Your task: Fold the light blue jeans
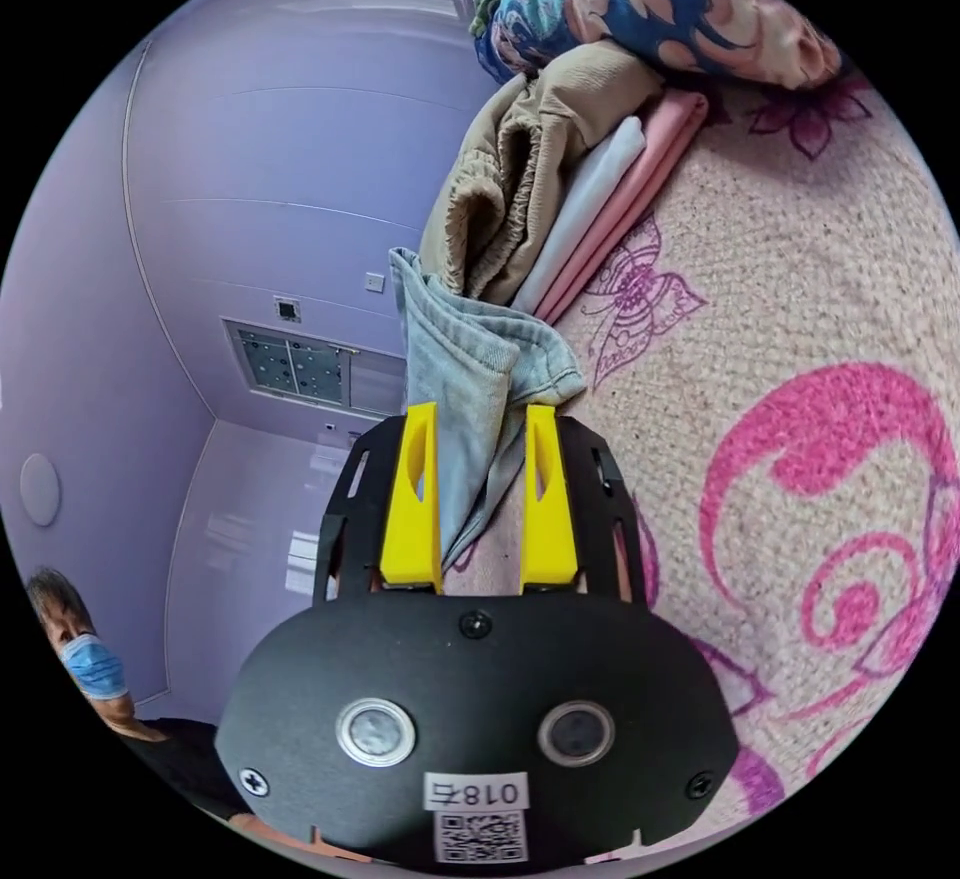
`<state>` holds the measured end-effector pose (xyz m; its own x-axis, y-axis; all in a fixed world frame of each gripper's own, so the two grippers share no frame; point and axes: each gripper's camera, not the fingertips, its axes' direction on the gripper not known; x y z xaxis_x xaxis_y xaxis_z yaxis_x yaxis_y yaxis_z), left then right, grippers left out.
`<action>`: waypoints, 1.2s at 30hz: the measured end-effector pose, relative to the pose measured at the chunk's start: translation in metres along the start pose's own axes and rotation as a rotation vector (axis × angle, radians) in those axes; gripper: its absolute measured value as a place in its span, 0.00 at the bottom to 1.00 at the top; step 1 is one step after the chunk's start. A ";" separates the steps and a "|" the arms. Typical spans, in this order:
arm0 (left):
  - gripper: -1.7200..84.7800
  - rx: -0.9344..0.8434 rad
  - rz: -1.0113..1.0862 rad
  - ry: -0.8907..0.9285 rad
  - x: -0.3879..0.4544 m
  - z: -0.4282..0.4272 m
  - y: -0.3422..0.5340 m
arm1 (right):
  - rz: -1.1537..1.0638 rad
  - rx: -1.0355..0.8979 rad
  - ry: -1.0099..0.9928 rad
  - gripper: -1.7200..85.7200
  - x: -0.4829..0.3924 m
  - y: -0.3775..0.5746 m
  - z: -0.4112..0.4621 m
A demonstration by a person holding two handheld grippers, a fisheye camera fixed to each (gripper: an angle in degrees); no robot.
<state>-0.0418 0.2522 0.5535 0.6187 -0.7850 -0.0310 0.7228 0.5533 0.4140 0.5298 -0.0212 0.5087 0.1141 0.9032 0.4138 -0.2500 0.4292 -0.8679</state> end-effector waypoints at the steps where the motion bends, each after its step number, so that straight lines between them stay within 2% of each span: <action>1: 0.02 0.001 0.001 -0.001 -0.002 0.000 0.000 | -0.002 0.017 0.059 0.07 -0.004 0.004 0.000; 6: 0.02 0.003 0.061 0.004 -0.004 -0.014 0.000 | -0.117 0.036 0.186 0.03 -0.043 0.027 -0.009; 10: 0.02 0.005 0.152 0.005 -0.006 -0.056 0.000 | -0.271 0.000 0.193 0.03 -0.098 0.055 -0.040; 14: 0.02 -0.051 0.241 0.022 -0.011 -0.091 0.021 | -0.335 -0.016 0.159 0.03 -0.122 0.101 -0.094; 17: 0.02 -0.211 0.290 0.036 -0.014 -0.056 0.054 | -0.286 -0.013 0.221 0.03 -0.108 0.156 -0.133; 19: 0.02 -0.331 0.271 -0.008 -0.019 -0.011 0.080 | -0.130 -0.056 0.329 0.03 -0.062 0.198 -0.138; 21: 0.03 -0.417 0.274 -0.086 -0.024 0.027 0.104 | -0.007 -0.083 0.338 0.03 -0.020 0.225 -0.129; 24: 0.04 -0.361 0.206 -0.051 -0.041 0.028 0.114 | 0.083 0.016 0.225 0.03 0.008 0.252 -0.129; 26: 0.06 -0.317 0.258 -0.004 -0.047 0.007 0.113 | 0.003 0.041 0.216 0.03 -0.010 0.256 -0.126; 28: 0.08 -0.363 0.280 0.005 -0.056 -0.001 0.117 | -0.105 0.011 0.308 0.04 -0.036 0.258 -0.117; 31: 0.09 -0.366 0.254 0.072 -0.089 -0.016 0.137 | 0.005 -0.084 0.415 0.06 -0.019 0.265 -0.109; 33: 0.10 -0.262 0.174 0.107 -0.118 -0.035 0.149 | 0.045 -0.016 0.455 0.07 -0.013 0.281 -0.122; 36: 0.10 -0.036 -0.022 0.086 -0.182 -0.069 0.162 | -0.087 0.084 0.443 0.08 -0.040 0.308 -0.131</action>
<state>-0.0157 0.5037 0.5631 0.6254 -0.7712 -0.1185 0.7462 0.5468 0.3798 0.5737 0.0752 0.1884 0.5341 0.7861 0.3111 -0.2960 0.5186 -0.8021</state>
